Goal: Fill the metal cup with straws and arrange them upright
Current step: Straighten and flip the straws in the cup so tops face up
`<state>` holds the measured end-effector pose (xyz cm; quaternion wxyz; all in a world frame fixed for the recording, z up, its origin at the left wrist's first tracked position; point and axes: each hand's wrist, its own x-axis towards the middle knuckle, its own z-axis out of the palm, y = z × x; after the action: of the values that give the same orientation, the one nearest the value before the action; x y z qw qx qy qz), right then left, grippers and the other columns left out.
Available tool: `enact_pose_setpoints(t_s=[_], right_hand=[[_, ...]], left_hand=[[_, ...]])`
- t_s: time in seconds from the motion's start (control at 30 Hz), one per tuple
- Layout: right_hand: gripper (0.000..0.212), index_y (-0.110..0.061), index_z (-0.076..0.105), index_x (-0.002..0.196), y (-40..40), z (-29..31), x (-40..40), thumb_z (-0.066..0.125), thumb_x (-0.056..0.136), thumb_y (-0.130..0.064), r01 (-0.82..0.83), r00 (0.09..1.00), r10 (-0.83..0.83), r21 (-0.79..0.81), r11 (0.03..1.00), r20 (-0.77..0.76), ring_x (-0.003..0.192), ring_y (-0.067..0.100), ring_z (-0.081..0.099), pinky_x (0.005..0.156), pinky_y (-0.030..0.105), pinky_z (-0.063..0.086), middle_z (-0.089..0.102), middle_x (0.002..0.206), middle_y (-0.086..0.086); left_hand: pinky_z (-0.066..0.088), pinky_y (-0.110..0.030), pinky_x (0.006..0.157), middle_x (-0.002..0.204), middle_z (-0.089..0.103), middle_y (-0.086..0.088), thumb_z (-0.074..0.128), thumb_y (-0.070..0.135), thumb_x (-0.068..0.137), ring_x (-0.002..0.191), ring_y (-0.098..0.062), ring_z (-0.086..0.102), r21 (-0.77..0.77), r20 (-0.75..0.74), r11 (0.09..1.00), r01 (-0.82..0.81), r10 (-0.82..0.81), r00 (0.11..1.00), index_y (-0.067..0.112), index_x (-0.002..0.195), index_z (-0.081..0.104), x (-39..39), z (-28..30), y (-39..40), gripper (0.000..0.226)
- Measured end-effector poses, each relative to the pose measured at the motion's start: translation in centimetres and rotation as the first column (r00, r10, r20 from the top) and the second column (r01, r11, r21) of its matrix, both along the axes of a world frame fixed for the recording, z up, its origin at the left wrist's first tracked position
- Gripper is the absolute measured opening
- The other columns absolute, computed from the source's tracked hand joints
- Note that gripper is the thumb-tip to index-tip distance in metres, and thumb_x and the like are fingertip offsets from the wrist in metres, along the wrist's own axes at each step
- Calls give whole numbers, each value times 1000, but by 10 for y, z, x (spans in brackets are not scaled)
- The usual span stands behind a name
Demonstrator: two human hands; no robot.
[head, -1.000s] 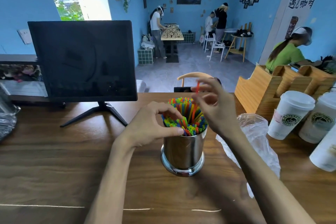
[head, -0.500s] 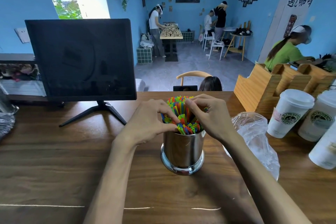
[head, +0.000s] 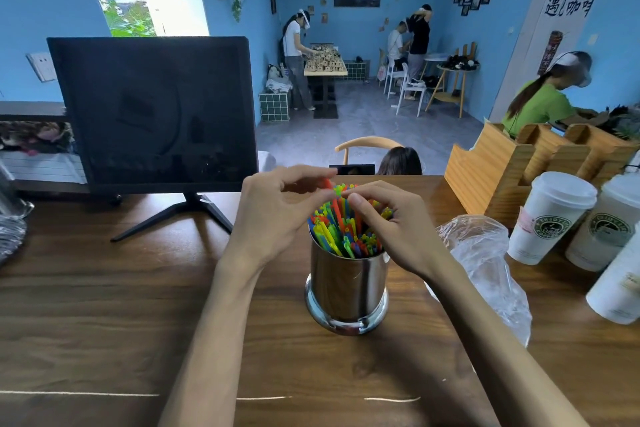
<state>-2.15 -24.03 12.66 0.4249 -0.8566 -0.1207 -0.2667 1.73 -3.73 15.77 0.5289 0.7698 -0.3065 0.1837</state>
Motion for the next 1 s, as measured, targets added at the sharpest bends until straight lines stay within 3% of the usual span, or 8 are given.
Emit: enact_pose_setpoints(t_s=[0.1,0.2,0.4,0.53,0.7,0.77,0.87,1.0], right_hand=[[21,-24,79,104,3,1,-4,67,95,-38,-45,999,46,-35,998,14,107,2,63,92,20,47,73,106,-14],[16,-23,80,99,3,0,-4,76,88,-35,-56,997,59,-73,996,41,102,3,64,88,18,48,74,100,-12],[10,-16,77,94,-6,13,0,77,87,-23,-116,993,104,248,962,58,79,19,73,78,34,59,77,82,-1],[18,-11,77,81,-23,25,1,82,71,-26,-127,992,107,674,728,72,65,23,72,56,23,50,74,72,8],[19,-21,77,67,-27,38,5,84,56,-35,-137,990,80,868,477,113,68,16,73,65,24,57,71,69,-4],[24,-22,78,83,-22,44,6,83,63,-33,-158,987,44,858,488,156,70,19,74,68,26,58,72,73,-5],[44,-23,60,123,-12,51,6,78,84,-13,-146,962,-83,747,649,261,68,23,75,68,33,61,72,71,0],[42,-20,51,124,-5,54,6,73,91,-6,-105,906,-210,675,730,368,65,28,75,63,36,61,76,78,2]], left_hand=[[59,-31,85,95,78,1,80,7,85,90,-16,75,-293,-20,955,44,-52,998,24,106,76,0,7,-3,27],[55,-25,79,98,75,-3,75,4,88,89,-12,71,-486,13,871,70,-73,997,19,109,73,-3,16,-2,26],[55,-26,78,95,73,-3,74,6,89,86,-12,69,-689,7,724,32,-38,999,16,104,69,-1,17,3,19],[52,-28,74,82,70,3,85,15,79,78,-14,64,-519,-64,855,14,-56,996,18,88,69,10,4,11,18],[56,-35,71,77,73,1,88,11,75,74,-12,68,-61,-139,989,134,-141,980,18,83,73,11,-7,5,18],[57,-37,74,78,74,6,88,17,76,77,-10,71,86,-161,980,179,-164,973,24,86,75,9,-13,-4,18],[56,-34,72,75,73,9,88,20,76,73,-7,68,151,-215,956,251,-217,952,31,87,76,7,-18,-15,19],[53,-30,69,75,73,13,89,26,76,71,-5,64,167,-183,965,202,-171,968,33,88,77,8,-18,-18,18]])
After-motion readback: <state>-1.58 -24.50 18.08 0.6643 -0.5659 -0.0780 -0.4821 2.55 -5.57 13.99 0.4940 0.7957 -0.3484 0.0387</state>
